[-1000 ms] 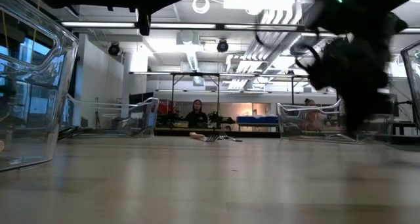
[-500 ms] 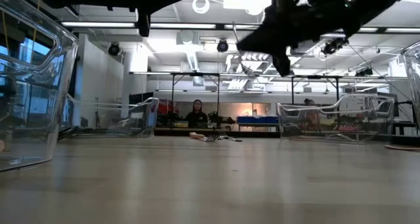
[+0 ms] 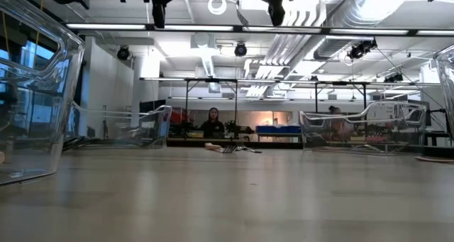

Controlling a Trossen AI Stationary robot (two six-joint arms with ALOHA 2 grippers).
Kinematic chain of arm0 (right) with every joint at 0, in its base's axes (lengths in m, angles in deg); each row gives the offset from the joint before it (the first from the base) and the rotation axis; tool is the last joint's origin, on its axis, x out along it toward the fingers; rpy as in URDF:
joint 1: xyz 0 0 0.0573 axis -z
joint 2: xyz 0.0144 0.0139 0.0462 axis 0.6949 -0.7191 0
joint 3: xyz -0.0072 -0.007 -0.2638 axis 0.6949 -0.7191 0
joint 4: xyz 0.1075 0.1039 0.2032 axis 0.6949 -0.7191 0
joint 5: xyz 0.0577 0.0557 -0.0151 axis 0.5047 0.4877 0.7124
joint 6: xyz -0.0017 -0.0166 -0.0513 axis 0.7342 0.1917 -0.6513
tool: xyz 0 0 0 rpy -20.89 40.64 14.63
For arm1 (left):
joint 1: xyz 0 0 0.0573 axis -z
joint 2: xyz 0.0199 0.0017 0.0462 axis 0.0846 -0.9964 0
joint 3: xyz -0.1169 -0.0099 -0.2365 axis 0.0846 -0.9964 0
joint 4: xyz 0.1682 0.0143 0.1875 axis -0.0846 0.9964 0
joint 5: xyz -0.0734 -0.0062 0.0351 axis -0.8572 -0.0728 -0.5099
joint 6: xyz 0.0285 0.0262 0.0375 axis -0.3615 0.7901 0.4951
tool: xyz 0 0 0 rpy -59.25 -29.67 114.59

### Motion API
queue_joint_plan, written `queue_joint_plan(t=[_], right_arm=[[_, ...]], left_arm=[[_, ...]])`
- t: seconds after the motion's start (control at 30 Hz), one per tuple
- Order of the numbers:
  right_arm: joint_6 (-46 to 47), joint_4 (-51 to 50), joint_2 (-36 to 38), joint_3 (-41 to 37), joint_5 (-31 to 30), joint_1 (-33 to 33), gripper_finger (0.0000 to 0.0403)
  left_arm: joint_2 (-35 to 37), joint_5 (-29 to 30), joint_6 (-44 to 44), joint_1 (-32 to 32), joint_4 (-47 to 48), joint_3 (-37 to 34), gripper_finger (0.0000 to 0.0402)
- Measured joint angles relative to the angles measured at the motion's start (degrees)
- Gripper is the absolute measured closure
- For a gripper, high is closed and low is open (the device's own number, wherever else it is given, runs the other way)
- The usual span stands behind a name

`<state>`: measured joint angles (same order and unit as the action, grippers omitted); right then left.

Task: Sort silverware by color (type)
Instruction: Put the orange fork into the top right transparent bin

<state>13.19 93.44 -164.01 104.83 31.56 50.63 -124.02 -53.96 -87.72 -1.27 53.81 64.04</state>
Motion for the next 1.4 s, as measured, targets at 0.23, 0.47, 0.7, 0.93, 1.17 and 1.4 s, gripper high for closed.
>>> queue_joint_plan(t=[0.23,0.47,0.7,0.93,1.17,1.4], right_arm=[[-0.6,-0.4,0.0,0.4,1.0,1.0,0.0403],[-0.5,-0.3,0.0,0.4,1.6,0.9,0.0403],[-0.2,-8.0,1.9,0.8,0.2,2.9,0.0403],[-3.3,-36.1,4.2,8.7,-7.1,11.9,0.0403],[-3.7,-53.0,4.2,10.6,-17.0,24.4,0.0403],[-3.9,-61.0,3.7,4.0,-21.5,34.6,0.0403]], left_arm=[[-1.3,0.0,4.7,0.9,0.2,1.0,0.0401],[-2.9,0.0,3.7,0.9,0.4,1.0,0.0401],[-2.8,0.0,3.7,0.9,0.0,1.0,0.0401],[-2.8,0.0,3.6,0.9,1.5,1.0,0.0401],[-2.8,0.0,3.7,0.9,1.6,1.0,0.0401],[-2.8,0.0,3.7,0.9,1.8,1.0,0.0401]])
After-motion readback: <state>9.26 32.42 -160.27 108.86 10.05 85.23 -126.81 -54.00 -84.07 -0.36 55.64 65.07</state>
